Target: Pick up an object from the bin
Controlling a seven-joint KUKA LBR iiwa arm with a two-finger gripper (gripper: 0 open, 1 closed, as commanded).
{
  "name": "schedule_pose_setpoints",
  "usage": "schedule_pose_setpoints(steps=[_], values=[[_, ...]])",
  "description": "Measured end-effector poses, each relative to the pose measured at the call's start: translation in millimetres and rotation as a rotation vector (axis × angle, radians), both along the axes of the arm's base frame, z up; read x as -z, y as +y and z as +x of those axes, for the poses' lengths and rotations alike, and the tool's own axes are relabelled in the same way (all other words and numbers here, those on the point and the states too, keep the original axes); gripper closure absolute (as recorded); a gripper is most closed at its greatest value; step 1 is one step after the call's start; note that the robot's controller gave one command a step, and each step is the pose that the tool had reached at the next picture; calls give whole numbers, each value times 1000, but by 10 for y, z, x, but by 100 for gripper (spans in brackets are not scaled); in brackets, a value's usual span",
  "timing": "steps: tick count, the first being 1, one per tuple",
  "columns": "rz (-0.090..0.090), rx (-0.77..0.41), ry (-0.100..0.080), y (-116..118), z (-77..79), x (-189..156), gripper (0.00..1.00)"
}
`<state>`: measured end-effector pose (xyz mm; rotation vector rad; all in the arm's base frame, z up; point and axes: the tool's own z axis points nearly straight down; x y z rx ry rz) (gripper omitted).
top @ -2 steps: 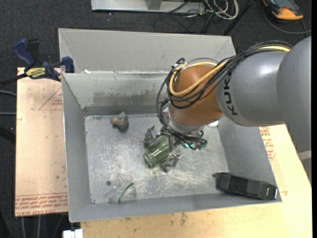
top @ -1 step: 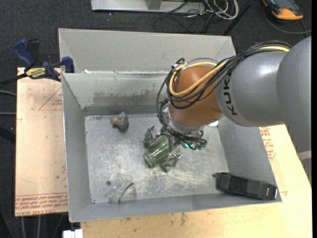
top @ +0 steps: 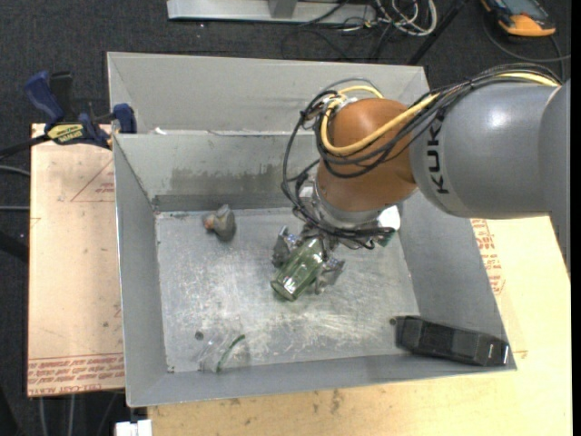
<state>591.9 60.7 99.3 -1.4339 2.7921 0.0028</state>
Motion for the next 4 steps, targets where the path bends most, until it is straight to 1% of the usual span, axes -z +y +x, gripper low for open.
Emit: schedule_pose_setpoints(steps=[1, 2, 3, 4], values=[[0, 0, 1, 0, -1, 1, 100], [0, 28, 2, -33, 60, 127, 100], [9, -6, -37, -122, -263, 121, 100], [0, 54, 2, -341, -652, -1788, 100]])
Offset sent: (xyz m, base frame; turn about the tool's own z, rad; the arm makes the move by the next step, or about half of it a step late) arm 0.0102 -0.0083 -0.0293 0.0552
